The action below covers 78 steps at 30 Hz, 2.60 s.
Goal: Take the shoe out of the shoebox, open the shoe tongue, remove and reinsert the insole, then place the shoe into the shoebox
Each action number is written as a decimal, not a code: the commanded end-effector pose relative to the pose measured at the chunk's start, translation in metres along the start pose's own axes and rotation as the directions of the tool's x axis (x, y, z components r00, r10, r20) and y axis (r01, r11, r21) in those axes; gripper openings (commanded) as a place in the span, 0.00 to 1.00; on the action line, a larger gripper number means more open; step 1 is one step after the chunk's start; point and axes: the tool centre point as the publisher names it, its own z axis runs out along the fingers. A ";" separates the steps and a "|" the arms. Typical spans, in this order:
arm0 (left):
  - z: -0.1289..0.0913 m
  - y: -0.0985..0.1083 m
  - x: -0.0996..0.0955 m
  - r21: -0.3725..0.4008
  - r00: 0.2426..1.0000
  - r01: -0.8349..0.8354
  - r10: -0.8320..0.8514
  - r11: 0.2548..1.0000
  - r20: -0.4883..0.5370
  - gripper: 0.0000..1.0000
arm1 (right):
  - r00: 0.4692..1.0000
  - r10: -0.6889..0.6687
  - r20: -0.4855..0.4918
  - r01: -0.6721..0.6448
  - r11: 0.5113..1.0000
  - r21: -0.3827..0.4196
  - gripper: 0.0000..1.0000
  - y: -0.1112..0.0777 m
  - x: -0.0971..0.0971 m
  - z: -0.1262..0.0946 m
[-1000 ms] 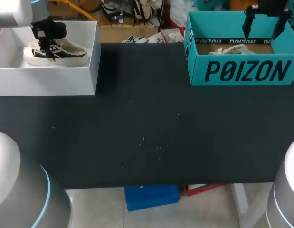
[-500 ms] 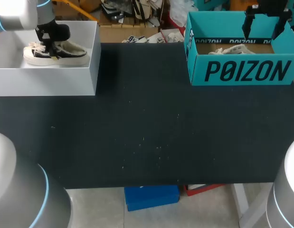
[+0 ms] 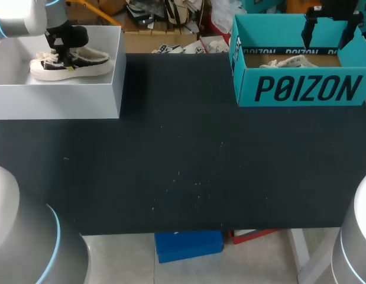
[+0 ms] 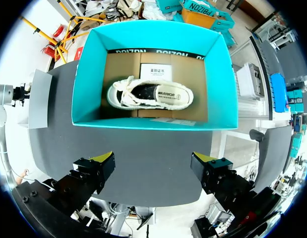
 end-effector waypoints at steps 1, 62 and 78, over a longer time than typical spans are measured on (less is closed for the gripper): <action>-0.024 0.002 0.004 0.010 1.000 -0.001 0.001 1.000 0.009 0.00 | 1.000 0.000 0.000 0.000 1.000 0.000 1.00 0.000 0.000 0.000; -0.223 -0.250 0.333 -0.004 0.932 -0.012 0.013 1.000 0.363 0.00 | 1.000 0.000 0.000 0.000 1.000 0.000 1.00 0.000 0.000 0.000; -0.143 -0.292 0.379 -0.035 0.948 -0.139 0.143 0.990 0.285 0.00 | 1.000 0.000 0.000 0.000 1.000 0.000 1.00 0.000 0.000 0.000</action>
